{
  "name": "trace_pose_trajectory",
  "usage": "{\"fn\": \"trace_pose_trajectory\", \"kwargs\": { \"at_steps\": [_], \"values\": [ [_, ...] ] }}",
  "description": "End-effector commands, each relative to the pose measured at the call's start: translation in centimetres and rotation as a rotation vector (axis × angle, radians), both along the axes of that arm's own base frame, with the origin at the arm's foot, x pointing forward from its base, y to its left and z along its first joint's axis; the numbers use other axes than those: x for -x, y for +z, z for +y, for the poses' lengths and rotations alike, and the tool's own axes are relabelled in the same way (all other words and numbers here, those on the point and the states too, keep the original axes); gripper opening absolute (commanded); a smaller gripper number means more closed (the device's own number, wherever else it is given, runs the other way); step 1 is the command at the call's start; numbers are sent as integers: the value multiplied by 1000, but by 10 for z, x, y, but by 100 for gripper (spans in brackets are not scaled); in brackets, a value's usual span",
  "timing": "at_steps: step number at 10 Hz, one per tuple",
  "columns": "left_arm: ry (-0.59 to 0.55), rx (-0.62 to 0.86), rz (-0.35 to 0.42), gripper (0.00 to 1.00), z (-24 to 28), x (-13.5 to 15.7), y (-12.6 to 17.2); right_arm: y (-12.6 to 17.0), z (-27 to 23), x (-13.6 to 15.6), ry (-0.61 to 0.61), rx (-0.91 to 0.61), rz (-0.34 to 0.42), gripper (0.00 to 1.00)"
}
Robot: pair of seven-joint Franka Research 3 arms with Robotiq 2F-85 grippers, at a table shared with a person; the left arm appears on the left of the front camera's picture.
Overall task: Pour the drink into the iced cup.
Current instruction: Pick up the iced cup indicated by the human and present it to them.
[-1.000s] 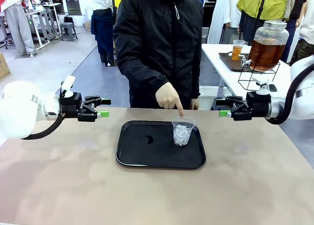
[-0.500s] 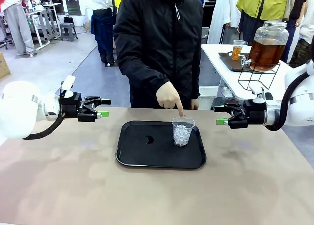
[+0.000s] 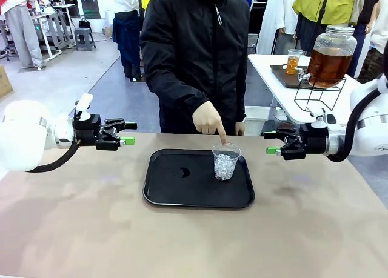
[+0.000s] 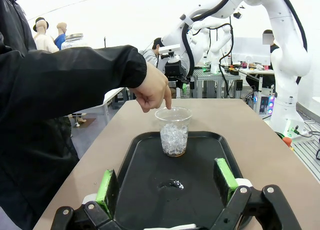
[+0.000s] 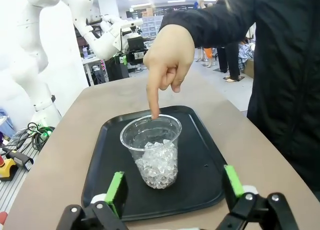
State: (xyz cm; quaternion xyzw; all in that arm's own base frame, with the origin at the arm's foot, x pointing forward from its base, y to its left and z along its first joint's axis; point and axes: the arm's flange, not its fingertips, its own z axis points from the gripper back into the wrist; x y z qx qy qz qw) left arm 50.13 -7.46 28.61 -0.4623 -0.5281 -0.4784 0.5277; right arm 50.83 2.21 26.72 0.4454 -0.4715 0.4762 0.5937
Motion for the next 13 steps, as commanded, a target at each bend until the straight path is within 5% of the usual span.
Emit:
{"fn": "trace_pose_trajectory", "kwargs": {
  "at_steps": [1,7,13],
  "values": [
    [1,-4,-2,100,0,0,1,-12,13,-10,66,-4,-58,100],
    [1,-4,-2,100,0,0,1,-33,51,-7,179,-5,-12,100],
    [1,-4,-2,100,0,0,1,-60,70,-20,160,-48,-22,100]
  ]
}}
